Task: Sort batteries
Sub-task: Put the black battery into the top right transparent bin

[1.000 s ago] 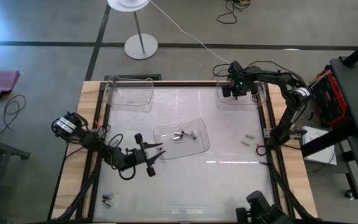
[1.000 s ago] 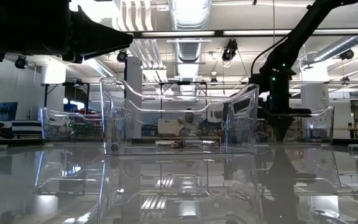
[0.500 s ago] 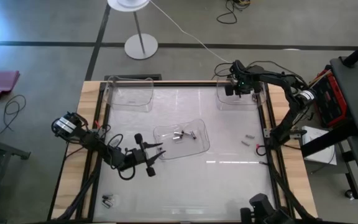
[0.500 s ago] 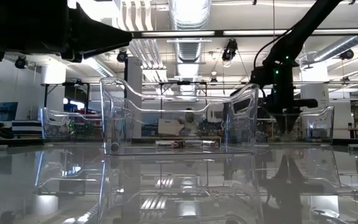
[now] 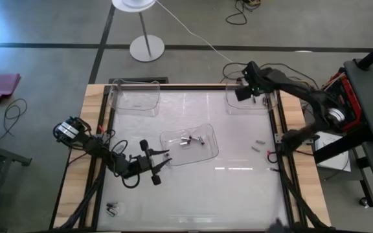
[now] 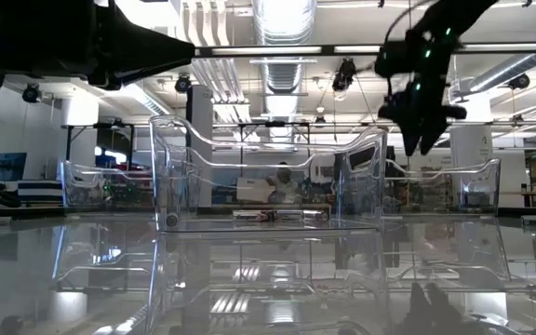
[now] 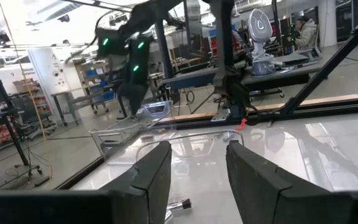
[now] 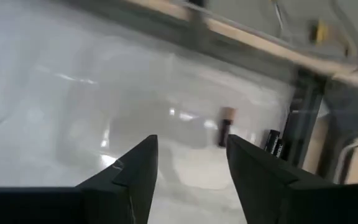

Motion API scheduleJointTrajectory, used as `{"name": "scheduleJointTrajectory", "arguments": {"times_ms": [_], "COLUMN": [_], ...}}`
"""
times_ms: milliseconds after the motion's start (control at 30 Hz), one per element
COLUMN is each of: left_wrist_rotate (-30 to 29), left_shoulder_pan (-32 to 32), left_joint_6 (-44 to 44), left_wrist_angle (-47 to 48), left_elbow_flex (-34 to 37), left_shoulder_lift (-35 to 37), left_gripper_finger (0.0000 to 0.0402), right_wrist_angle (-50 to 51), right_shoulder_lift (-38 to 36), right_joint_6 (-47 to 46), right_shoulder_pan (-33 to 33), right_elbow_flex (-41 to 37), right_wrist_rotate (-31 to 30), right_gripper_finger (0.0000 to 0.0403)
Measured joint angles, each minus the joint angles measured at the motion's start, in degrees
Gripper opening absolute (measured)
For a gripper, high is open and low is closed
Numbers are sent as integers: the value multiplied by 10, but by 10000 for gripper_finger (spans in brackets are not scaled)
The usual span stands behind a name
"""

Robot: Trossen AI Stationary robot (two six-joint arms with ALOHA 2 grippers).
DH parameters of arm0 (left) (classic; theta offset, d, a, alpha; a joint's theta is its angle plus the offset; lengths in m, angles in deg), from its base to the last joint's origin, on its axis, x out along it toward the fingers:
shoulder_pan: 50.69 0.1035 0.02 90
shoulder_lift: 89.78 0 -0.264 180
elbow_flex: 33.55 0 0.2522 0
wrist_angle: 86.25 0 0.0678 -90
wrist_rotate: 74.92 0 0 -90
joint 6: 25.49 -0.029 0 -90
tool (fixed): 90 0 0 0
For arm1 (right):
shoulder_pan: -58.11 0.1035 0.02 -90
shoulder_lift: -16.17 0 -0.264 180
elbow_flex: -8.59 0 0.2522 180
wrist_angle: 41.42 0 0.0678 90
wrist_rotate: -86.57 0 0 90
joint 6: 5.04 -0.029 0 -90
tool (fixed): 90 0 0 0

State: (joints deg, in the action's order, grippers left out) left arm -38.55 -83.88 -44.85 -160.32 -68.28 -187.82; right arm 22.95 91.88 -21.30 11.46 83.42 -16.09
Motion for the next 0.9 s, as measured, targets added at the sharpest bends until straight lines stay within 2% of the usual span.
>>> {"name": "scheduleJointTrajectory", "arguments": {"times_ms": [133, 300, 500, 667, 900], "left_wrist_rotate": [0, 0, -1, 1, 2], "left_shoulder_pan": [0, 4, 5, 4, 2], "left_joint_6": [-11, -22, -33, -36, -25], "left_wrist_angle": [-2, -14, -22, -8, 24], "left_elbow_flex": [0, 0, -11, -26, -39], "left_shoulder_lift": [1, 2, 2, 1, 1], "left_gripper_finger": [135, 135, 135, 135, 135], "right_wrist_angle": [63, 146, 187, 186, 177], "right_shoulder_lift": [-74, -118, -110, -71, 20], "right_joint_6": [-49, -174, -293, -354, -325], "right_shoulder_pan": [140, 365, 579, 654, 671], "right_elbow_flex": [-30, -84, -147, -191, -199], "right_wrist_rotate": [-6, 4, 96, 206, 260], "right_gripper_finger": [196, 206, 205, 198, 196]}}
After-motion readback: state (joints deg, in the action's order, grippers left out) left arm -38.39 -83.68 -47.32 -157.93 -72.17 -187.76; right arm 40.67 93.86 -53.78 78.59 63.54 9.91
